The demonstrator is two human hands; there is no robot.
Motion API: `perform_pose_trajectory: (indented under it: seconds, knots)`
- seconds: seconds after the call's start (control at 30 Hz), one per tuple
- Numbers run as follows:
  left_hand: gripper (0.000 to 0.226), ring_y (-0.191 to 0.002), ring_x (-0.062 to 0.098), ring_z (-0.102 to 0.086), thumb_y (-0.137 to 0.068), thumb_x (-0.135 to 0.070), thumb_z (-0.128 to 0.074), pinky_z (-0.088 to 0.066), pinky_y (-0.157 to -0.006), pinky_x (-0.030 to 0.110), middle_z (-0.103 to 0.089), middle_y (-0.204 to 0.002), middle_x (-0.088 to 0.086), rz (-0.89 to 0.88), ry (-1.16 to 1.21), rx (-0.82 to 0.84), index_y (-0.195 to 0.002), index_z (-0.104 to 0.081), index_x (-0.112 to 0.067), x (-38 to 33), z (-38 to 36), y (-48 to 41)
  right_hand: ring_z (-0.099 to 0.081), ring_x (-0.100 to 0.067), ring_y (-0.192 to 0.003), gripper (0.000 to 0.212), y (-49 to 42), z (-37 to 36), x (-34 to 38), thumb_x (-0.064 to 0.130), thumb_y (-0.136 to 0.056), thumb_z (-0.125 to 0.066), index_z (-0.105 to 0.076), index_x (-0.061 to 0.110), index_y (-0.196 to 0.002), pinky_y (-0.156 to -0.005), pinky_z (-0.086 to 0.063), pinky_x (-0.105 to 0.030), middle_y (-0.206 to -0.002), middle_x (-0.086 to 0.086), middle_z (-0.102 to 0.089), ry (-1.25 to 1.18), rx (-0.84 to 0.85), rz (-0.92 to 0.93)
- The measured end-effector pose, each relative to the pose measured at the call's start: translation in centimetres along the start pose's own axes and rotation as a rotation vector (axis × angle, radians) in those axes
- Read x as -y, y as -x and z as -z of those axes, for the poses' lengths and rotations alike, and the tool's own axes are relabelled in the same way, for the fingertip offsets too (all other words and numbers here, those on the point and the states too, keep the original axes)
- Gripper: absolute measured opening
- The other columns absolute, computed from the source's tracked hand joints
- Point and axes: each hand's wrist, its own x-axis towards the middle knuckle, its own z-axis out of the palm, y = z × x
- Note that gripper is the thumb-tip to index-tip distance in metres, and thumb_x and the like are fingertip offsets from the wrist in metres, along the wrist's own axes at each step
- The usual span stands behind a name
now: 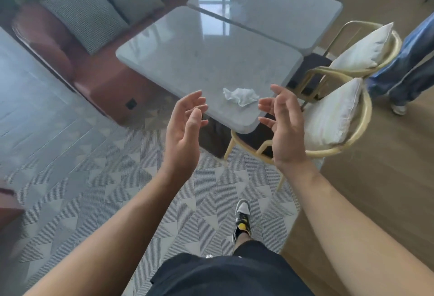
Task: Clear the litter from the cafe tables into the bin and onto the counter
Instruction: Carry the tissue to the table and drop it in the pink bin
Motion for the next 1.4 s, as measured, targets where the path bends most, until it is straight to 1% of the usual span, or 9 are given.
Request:
perform_pose_trajectory:
  seconds: [0.33, 0.47, 0.6, 0.7, 0.83, 1.03, 1.13, 1.27, 1.4]
  knots:
    - [0.052, -0.127, 0.021, -0.064, -0.1, -0.046, -0.045, -0.058, -0.099, 0.04, -0.063, -0.137, 0.004, 0.083, -0.071, -0.07, -0.144, -0.053, -0.019, 5.1, -8.6, -9.3, -0.068, -0.011, -0.115, 0.057, -13.9, 2.4, -5.0, 0.064, -0.098, -0.046, -0.055, 0.029, -0.142, -0.093, -0.057, -0.028, -0.12, -0.001, -0.069, 0.029, 0.068, -0.075]
    - [0.047, -0.126, 0.022, -0.065, -0.1, -0.045, -0.046, -0.058, -0.099, 0.043, -0.063, -0.135, 0.004, 0.106, -0.081, -0.088, -0.142, -0.053, -0.024, 6.6, -10.1, -11.4, -0.067, -0.005, -0.109, 0.039, -17.2, 2.6, -7.2, 0.057, -0.102, -0.05, -0.054, 0.041, -0.137, -0.097, -0.056, -0.028, -0.116, 0.0, -0.068, 0.047, 0.085, -0.092]
    - [0.041, -0.125, 0.021, -0.065, -0.1, -0.045, -0.047, -0.058, -0.099, 0.043, -0.064, -0.132, -0.001, 0.137, -0.074, -0.113, -0.138, -0.054, -0.032, 8.0, -10.9, -12.9, -0.064, 0.002, -0.103, 0.032, -20.2, 1.7, -10.6, 0.047, -0.102, -0.058, -0.056, 0.045, -0.133, -0.089, -0.051, -0.016, -0.117, 0.006, -0.064, 0.165, 0.161, -0.184]
    - [0.041, -0.125, 0.02, -0.065, -0.099, -0.046, -0.048, -0.057, -0.099, 0.042, -0.064, -0.133, -0.001, 0.18, -0.071, -0.131, -0.137, -0.055, -0.035, 9.5, -11.4, -13.6, -0.062, -0.01, -0.115, 0.038, -22.9, 0.7, -14.3, 0.042, -0.105, -0.061, -0.057, 0.033, -0.141, -0.099, -0.053, -0.033, -0.131, 0.001, -0.061, 0.397, 0.266, -0.259]
    - [0.038, -0.125, 0.02, -0.064, -0.098, -0.047, -0.049, -0.057, -0.099, 0.039, -0.064, -0.131, -0.005, 0.236, -0.077, -0.152, -0.135, -0.056, -0.04, 12.0, -11.6, -14.4, -0.05, -0.026, -0.135, 0.05, -26.0, -0.9, -19.0, 0.04, -0.102, -0.063, -0.052, 0.025, -0.148, -0.108, -0.046, -0.04, -0.148, -0.005, -0.052, 0.706, 0.389, -0.258]
    - [0.039, -0.125, 0.016, -0.064, -0.099, -0.047, -0.048, -0.057, -0.103, 0.043, -0.063, -0.133, -0.004, 0.3, -0.108, -0.159, -0.137, -0.054, -0.039, 15.1, -10.9, -14.9, -0.006, -0.036, -0.161, 0.071, -29.1, -3.4, -24.7, 0.047, -0.102, -0.057, -0.023, 0.037, -0.163, -0.128, -0.021, -0.053, -0.174, -0.006, -0.009, 1.126, 0.645, -0.286]
    - [0.043, -0.125, 0.014, -0.064, -0.099, -0.044, -0.048, -0.056, -0.105, 0.044, -0.063, -0.133, -0.004, 0.316, -0.126, -0.163, -0.14, -0.053, -0.031, 16.0, -10.2, -14.7, 0.008, -0.039, -0.163, 0.077, -29.8, -4.7, -26.5, 0.049, -0.103, -0.056, -0.011, 0.041, -0.165, -0.13, -0.009, -0.055, -0.177, -0.006, 0.004, 1.25, 0.74, -0.287]
    - [0.042, -0.125, 0.015, -0.063, -0.099, -0.043, -0.048, -0.054, -0.107, 0.049, -0.064, -0.131, -0.007, 0.333, -0.142, -0.196, -0.138, -0.054, -0.031, 16.5, -9.0, -14.2, 0.0, -0.036, -0.163, 0.072, -29.6, -5.8, -27.7, 0.039, -0.104, -0.056, -0.017, 0.037, -0.166, -0.131, -0.011, -0.052, -0.176, -0.005, -0.008, 1.217, 0.727, -0.307]
    - [0.038, -0.126, 0.017, -0.062, -0.099, -0.043, -0.048, -0.055, -0.106, 0.048, -0.064, -0.131, -0.004, 0.358, -0.148, -0.231, -0.135, -0.054, -0.035, 16.2, -8.1, -13.7, -0.032, -0.036, -0.145, 0.053, -28.0, -6.5, -28.0, 0.015, -0.101, -0.049, -0.044, 0.028, -0.152, -0.117, -0.032, -0.047, -0.158, -0.008, -0.038, 1.283, 0.666, -0.19]
